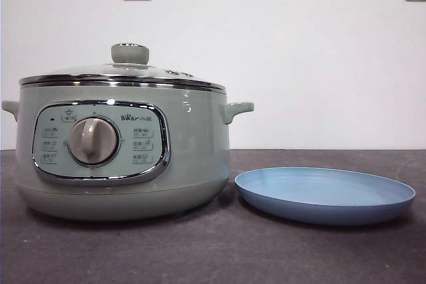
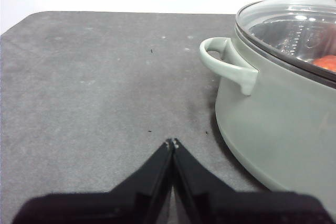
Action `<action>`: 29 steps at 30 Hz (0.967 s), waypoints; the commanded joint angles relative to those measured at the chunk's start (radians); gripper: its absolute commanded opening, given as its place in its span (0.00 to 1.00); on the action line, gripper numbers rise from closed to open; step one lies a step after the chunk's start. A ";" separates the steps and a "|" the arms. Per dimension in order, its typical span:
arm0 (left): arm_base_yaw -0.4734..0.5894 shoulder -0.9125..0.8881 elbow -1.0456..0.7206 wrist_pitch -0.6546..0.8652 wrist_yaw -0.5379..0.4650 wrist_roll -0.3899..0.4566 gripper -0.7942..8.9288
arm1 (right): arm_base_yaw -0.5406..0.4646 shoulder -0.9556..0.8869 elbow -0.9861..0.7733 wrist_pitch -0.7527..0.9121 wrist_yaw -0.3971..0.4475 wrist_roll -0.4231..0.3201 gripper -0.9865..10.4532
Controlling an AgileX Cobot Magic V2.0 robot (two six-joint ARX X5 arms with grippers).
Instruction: Take the pumpkin out from the steamer,put the pumpkin in the blue plate,close the lid
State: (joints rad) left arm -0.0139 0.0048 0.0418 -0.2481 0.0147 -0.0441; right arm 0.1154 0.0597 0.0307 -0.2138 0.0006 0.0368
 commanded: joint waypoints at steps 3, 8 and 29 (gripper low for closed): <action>0.003 -0.003 -0.017 0.002 0.012 0.013 0.08 | -0.002 -0.003 -0.009 0.004 0.001 -0.001 0.07; 0.002 -0.003 -0.017 0.002 0.021 -0.130 0.08 | -0.002 -0.003 -0.009 0.010 0.000 0.091 0.07; 0.002 0.055 0.099 -0.014 0.097 -0.379 0.07 | -0.002 0.060 0.128 0.007 -0.026 0.333 0.07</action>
State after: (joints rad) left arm -0.0139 0.0517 0.1310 -0.2733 0.1085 -0.4042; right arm 0.1154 0.1089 0.1406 -0.2146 -0.0265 0.3576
